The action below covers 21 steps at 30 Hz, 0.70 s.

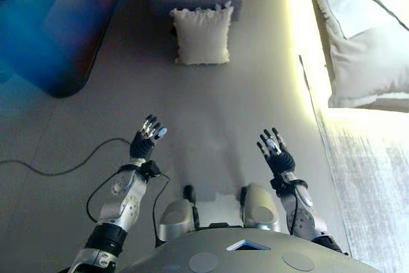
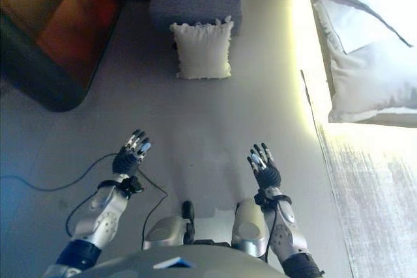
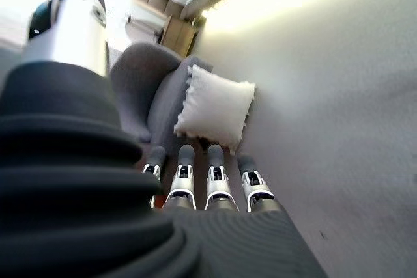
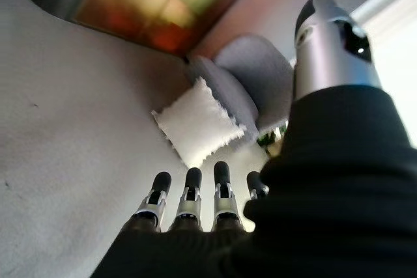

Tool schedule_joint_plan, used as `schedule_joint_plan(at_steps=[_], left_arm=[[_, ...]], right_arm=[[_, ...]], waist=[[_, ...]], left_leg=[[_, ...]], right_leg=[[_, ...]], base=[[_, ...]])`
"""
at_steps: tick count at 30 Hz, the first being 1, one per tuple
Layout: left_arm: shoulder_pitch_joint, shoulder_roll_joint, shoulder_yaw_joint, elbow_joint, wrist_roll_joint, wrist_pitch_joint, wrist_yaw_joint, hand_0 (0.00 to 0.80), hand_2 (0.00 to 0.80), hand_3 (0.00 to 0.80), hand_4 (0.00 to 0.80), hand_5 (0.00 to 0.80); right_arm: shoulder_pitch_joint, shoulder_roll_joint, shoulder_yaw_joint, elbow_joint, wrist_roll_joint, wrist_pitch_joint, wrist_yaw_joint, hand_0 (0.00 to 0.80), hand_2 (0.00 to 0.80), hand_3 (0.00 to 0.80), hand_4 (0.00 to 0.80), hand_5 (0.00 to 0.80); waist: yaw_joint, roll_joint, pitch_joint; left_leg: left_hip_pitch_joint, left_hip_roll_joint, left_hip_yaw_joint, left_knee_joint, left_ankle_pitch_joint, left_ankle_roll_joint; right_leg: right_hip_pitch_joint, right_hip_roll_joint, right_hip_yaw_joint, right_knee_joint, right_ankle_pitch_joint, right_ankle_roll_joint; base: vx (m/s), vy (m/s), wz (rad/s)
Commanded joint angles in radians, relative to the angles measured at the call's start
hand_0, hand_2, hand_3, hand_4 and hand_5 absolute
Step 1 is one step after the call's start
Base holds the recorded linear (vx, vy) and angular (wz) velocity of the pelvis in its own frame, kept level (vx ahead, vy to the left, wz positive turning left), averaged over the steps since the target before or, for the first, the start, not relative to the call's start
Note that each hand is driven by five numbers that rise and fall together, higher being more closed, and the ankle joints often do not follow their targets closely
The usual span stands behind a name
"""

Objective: Pick up the cushion and take it to the sofa

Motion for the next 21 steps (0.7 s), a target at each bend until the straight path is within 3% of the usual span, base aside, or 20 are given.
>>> schedule_joint_plan(at_steps=[1,5,8,10,12,14,15,16,17,19,21], left_arm=[[0.035,0.025,0.011,-0.086,0.031,-0.032,-0.005,0.0,0.0,0.0,0.0,0.0],[0.04,0.045,-0.005,-0.087,0.036,-0.06,-0.002,0.0,0.0,0.0,0.0,0.0],[0.054,0.055,-0.004,-0.089,0.063,-0.067,-0.027,0.0,0.0,0.0,0.0,0.0],[0.072,0.055,-0.001,-0.098,0.061,-0.07,-0.038,0.0,0.0,0.0,0.0,0.0],[0.095,0.046,0.01,-0.113,0.04,-0.059,-0.03,0.0,0.0,0.0,0.0,0.0],[0.108,0.029,0.013,-0.119,0.029,-0.037,-0.023,0.0,0.0,0.0,0.0,0.0],[0.124,0.016,0.011,-0.122,0.022,-0.025,-0.023,0.0,0.0,0.0,0.0,0.0],[0.132,0.009,0.011,-0.123,0.02,-0.019,-0.02,0.0,0.0,0.0,0.0,0.0],[0.133,0.001,0.01,-0.126,0.013,-0.012,-0.019,0.0,0.0,0.0,0.0,0.0],[0.119,-0.003,0.0,-0.142,0.011,-0.011,-0.002,0.0,0.0,0.0,0.0,0.0],[0.088,-0.012,-0.015,-0.139,0.007,-0.02,0.038,0.0,0.0,0.0,0.0,0.0]], right_arm=[[0.035,0.001,-0.044,-0.058,-0.002,-0.04,0.004,0.0,0.0,0.0,0.0,0.0],[0.046,-0.027,-0.061,-0.058,0.029,-0.047,0.021,0.0,0.0,0.0,0.0,0.0],[0.051,-0.036,-0.082,-0.054,0.047,-0.033,0.026,0.0,0.0,0.0,0.0,0.0],[0.056,-0.037,-0.091,-0.041,0.043,-0.018,0.037,0.0,0.0,0.0,0.0,0.0],[0.062,-0.038,-0.095,-0.022,0.024,-0.003,0.066,0.0,0.0,0.0,0.0,0.0],[0.061,-0.041,-0.094,-0.02,0.011,0.015,0.062,0.0,0.0,0.0,0.0,0.0],[0.059,-0.045,-0.088,-0.027,-0.001,0.031,0.056,0.0,0.0,0.0,0.0,0.0],[0.058,-0.048,-0.086,-0.033,-0.011,0.039,0.053,0.0,0.0,0.0,0.0,0.0],[0.054,-0.054,-0.08,-0.047,-0.013,0.044,0.054,0.0,0.0,0.0,0.0,0.0],[0.042,-0.065,-0.063,-0.062,-0.016,0.041,0.05,0.0,0.0,0.0,0.0,0.0],[0.012,-0.072,-0.044,-0.028,-0.034,0.028,0.04,0.0,0.0,0.0,0.0,0.0]], waist=[[-0.071,-0.07,-0.063],[-0.114,-0.095,-0.07],[-0.125,-0.098,-0.061],[-0.122,-0.112,-0.056],[-0.124,-0.109,-0.067],[-0.132,-0.091,-0.088],[-0.142,-0.073,-0.115],[-0.15,-0.056,-0.133],[-0.162,-0.041,-0.154],[-0.162,-0.047,-0.171],[-0.139,-0.077,-0.169]], left_leg=[[0.084,-0.099,-0.005,0.051,-0.186,0.023],[0.124,-0.12,-0.043,0.048,-0.245,0.017],[0.18,-0.111,-0.044,0.051,-0.281,0.013],[0.223,-0.114,-0.028,0.06,-0.314,0.015],[0.251,-0.116,-0.013,0.059,-0.31,0.022],[0.284,-0.092,0.006,0.078,-0.238,-0.005],[0.326,-0.059,0.031,0.083,-0.181,-0.032],[0.349,-0.023,0.052,0.103,-0.102,-0.065],[0.359,0.025,0.086,0.156,0.016,-0.107],[0.288,0.091,0.146,0.392,0.119,-0.155],[0.119,0.114,0.152,0.669,0.127,-0.152]], right_leg=[[-0.012,-0.009,0.067,-0.359,0.18,0.051],[-0.029,0.019,0.088,-0.644,0.207,0.096],[-0.091,0.032,0.009,-0.696,0.246,0.102],[-0.115,0.03,-0.081,-0.66,0.271,0.103],[-0.1,0.044,-0.132,-0.64,0.231,0.091],[-0.088,0.061,-0.156,-0.617,0.213,0.073],[-0.085,0.074,-0.174,-0.567,0.187,0.048],[-0.081,0.092,-0.178,-0.539,0.164,0.025],[-0.066,0.114,-0.178,-0.514,0.13,-0.008],[0.01,0.143,-0.174,-0.511,0.053,-0.071],[0.099,0.147,-0.16,-0.532,0.012,-0.118]], base=[[0.395,-0.179,0.8],[0.367,-0.07,0.74],[0.464,-0.047,0.71],[0.549,-0.048,-0.25],[0.563,-0.041,-0.1],[0.554,-0.068,-0.02],[0.529,-0.094,0.07],[0.55,-0.13,0.04],[0.425,-0.167,-0.04],[0.474,-0.259,-0.06],[0.407,-0.238,-0.14]])
